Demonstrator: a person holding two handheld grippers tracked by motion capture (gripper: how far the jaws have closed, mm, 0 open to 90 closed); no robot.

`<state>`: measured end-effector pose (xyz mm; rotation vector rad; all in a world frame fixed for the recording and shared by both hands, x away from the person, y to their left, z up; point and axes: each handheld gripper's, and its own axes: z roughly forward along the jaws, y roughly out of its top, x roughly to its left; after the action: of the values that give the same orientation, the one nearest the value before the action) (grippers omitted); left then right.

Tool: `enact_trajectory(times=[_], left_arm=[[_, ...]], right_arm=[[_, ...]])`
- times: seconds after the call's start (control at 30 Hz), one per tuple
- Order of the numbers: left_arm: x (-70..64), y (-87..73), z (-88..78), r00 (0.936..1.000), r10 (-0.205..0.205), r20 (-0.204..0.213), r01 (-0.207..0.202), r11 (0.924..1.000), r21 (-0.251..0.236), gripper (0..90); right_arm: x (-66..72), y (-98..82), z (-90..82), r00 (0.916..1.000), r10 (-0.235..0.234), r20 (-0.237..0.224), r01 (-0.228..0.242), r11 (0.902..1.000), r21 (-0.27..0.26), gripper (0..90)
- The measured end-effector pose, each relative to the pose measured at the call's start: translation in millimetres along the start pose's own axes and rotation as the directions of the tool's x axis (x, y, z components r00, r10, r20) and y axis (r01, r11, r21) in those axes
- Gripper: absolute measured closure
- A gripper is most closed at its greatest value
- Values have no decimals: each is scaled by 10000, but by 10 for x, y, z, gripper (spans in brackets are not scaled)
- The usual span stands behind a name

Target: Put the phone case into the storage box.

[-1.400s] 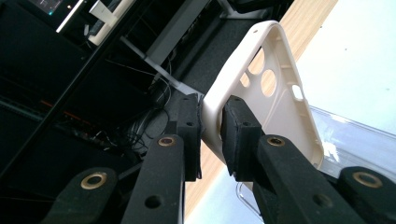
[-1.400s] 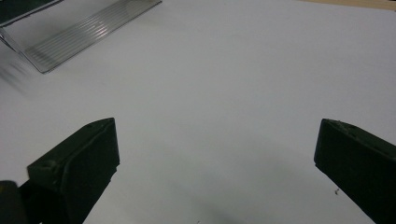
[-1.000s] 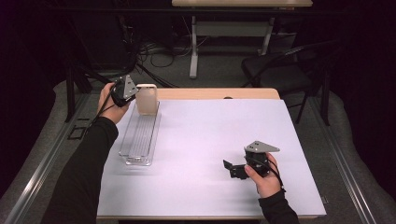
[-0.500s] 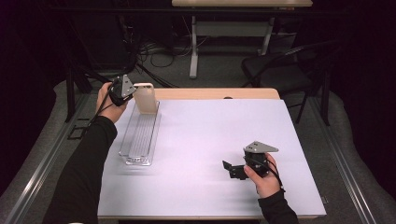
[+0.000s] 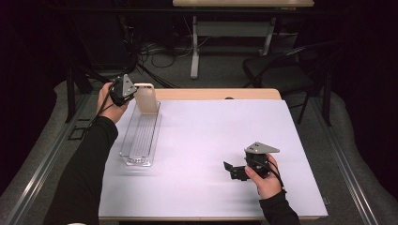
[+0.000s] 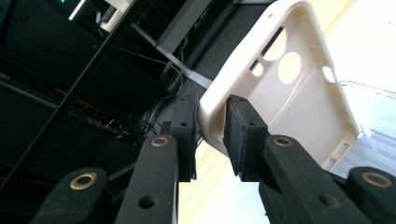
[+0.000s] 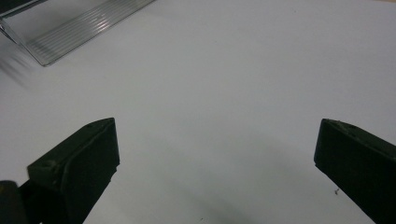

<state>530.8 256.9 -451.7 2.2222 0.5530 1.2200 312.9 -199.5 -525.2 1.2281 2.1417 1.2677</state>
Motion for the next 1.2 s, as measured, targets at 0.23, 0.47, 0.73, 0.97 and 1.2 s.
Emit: enact_trajectory(times=[0.23,0.47,0.73,0.97,1.2], left_arm=[[18,-12,-2,9999,-111,-123,111,9999,2,682],[28,-24,-3,9992,-363,-139,362,9993,-64,577],[36,-28,-7,9987,-489,-160,485,9985,-269,480],[26,-36,-1,9986,-521,-40,520,9985,-163,446],[33,-28,-19,9986,-528,-32,527,9983,-240,433]], right_arm=[[-1,-1,5,10000,-13,-5,13,10000,37,0],[0,-1,7,10000,15,0,-15,10000,50,0],[-5,1,6,10000,-7,-12,7,10000,27,0],[-4,2,6,10000,-11,-10,11,10000,26,0],[-3,2,3,10000,-3,-8,3,10000,23,0]])
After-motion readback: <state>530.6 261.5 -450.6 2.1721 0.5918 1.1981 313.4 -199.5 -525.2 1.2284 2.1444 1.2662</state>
